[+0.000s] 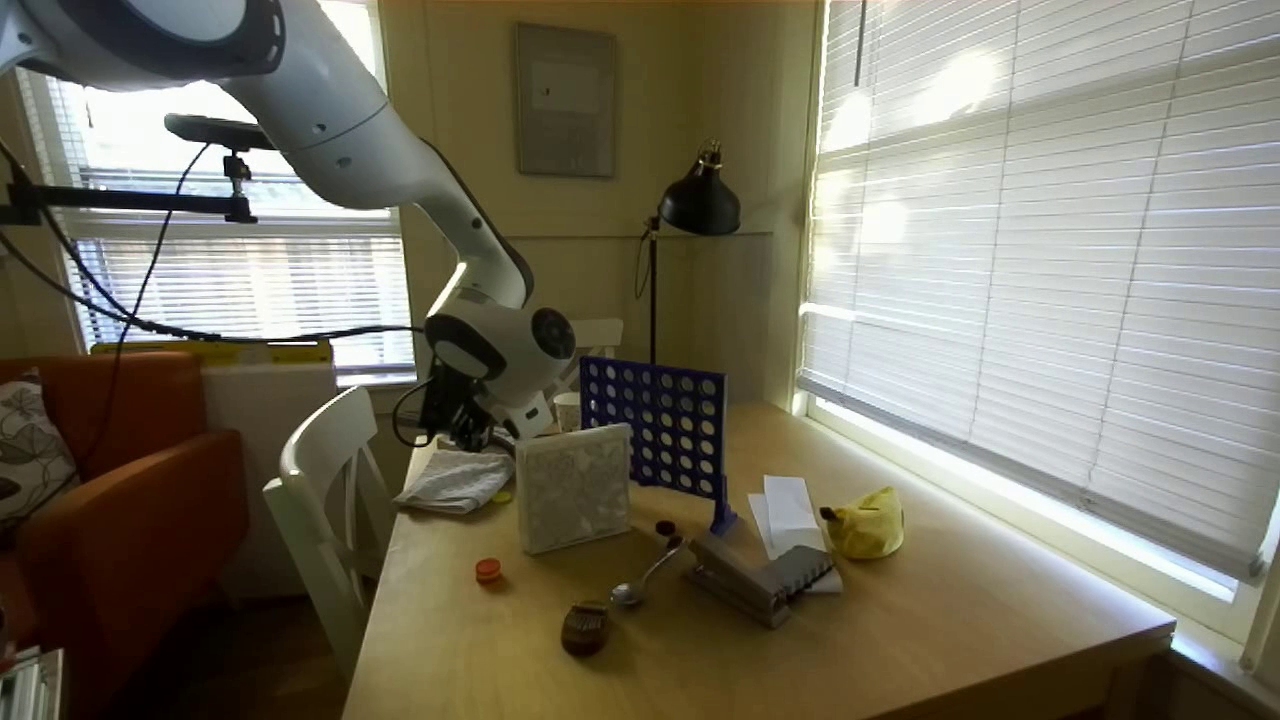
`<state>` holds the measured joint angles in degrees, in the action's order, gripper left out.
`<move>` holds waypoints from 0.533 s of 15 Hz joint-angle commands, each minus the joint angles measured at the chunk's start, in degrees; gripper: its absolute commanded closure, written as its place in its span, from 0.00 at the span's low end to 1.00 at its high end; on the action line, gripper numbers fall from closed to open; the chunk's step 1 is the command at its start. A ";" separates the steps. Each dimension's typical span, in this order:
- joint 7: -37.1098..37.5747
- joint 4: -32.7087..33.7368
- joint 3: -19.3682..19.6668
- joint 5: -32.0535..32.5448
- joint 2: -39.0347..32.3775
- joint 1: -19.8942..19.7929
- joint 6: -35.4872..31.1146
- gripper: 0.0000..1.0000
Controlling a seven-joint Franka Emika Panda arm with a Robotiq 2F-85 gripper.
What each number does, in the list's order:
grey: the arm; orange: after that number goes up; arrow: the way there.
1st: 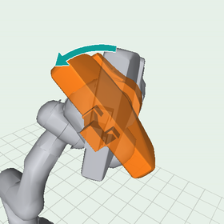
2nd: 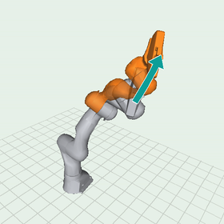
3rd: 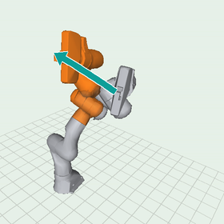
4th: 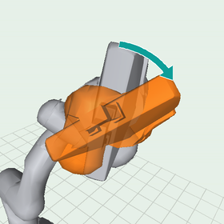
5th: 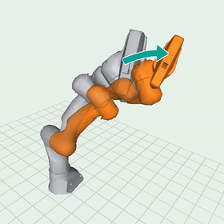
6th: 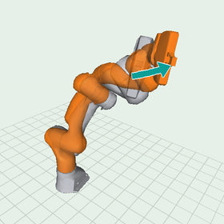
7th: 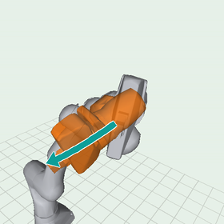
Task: Move the fork using the spatula
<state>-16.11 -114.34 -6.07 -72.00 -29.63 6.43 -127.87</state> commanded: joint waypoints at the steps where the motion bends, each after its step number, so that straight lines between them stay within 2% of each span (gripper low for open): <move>1: -0.58 1.64 -0.95 -2.47 -0.35 -0.63 1.00 0.94; 8: -1.33 5.92 -0.87 -7.34 -2.75 -0.46 -0.06 0.94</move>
<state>-16.29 -111.46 -6.59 -76.29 -30.03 6.41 -127.86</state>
